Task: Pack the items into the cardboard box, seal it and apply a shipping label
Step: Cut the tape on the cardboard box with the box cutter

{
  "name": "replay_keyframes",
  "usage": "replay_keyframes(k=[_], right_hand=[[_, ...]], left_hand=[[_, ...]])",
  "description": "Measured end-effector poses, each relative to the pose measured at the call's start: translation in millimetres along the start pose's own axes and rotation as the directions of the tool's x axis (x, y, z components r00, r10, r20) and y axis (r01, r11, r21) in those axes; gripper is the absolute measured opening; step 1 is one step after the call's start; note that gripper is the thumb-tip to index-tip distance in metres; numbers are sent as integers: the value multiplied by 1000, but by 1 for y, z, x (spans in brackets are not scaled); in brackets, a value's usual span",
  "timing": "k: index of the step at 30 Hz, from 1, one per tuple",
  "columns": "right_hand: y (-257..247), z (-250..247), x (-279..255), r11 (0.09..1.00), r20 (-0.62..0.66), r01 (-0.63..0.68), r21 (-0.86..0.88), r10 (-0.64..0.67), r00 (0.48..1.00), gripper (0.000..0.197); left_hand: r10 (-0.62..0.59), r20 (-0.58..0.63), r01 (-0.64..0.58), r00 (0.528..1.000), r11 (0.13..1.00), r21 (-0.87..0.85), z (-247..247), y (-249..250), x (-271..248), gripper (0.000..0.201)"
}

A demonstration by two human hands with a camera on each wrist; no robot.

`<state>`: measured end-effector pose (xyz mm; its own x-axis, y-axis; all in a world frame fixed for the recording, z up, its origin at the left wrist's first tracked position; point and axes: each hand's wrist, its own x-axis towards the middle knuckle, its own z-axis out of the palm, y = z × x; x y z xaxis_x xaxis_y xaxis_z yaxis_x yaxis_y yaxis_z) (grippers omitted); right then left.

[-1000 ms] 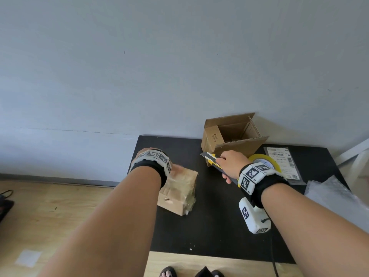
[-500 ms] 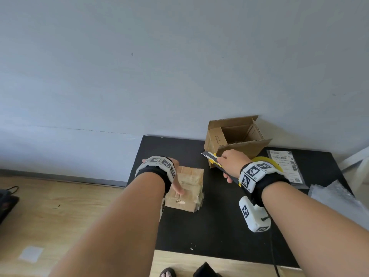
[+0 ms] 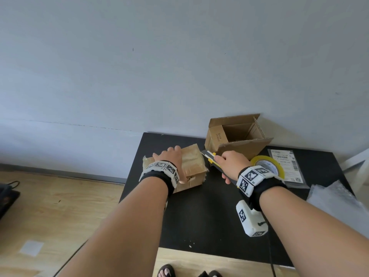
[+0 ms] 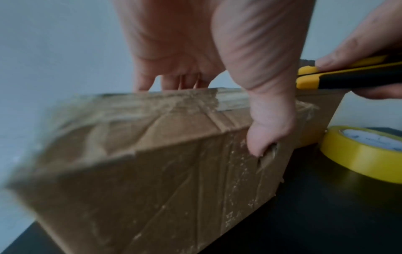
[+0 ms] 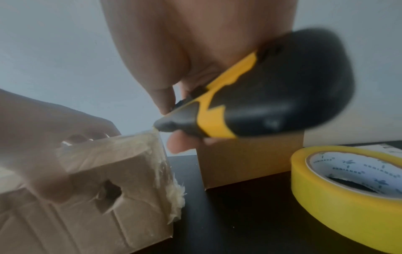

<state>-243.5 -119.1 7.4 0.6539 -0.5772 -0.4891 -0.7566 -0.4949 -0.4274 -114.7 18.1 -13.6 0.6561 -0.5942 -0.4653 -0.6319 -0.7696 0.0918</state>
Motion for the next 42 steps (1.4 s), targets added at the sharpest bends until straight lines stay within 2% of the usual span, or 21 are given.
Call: replay_keyframes(k=[6, 13, 16, 19, 21, 23, 30, 42], right_hand=[[6, 1, 5, 999, 2, -28, 34, 28, 1000, 39], [3, 7, 11, 998, 35, -5, 68, 3, 999, 39], [-2, 8, 10, 999, 16, 37, -26, -36, 999, 37], [-7, 7, 13, 975, -111, 32, -220, -57, 992, 39], [-3, 7, 16, 978, -150, -5, -210, -27, 988, 39], [2, 7, 17, 980, -134, -28, -197, 2, 991, 38], [2, 10, 17, 979, -98, -5, -203, -15, 995, 38], [4, -6, 5, 951, -36, 99, -294, -115, 993, 32]], left_hand=[[61, -11, -61, 998, 997, -55, 2, -6, 2, 79], [119, -33, -120, 992, 993, -19, 8, -10, 10, 87], [122, -34, -123, 992, 992, -27, 7, -10, 10, 89], [115, -32, -117, 993, 992, -39, 5, -10, 8, 89], [110, -28, -111, 994, 993, -45, 4, -8, 7, 88], [105, -27, -106, 994, 993, -44, 4, -8, 6, 88], [102, -28, -103, 994, 993, -51, 5, -8, 7, 89], [78, -18, -78, 997, 997, -26, 6, -5, 9, 92]])
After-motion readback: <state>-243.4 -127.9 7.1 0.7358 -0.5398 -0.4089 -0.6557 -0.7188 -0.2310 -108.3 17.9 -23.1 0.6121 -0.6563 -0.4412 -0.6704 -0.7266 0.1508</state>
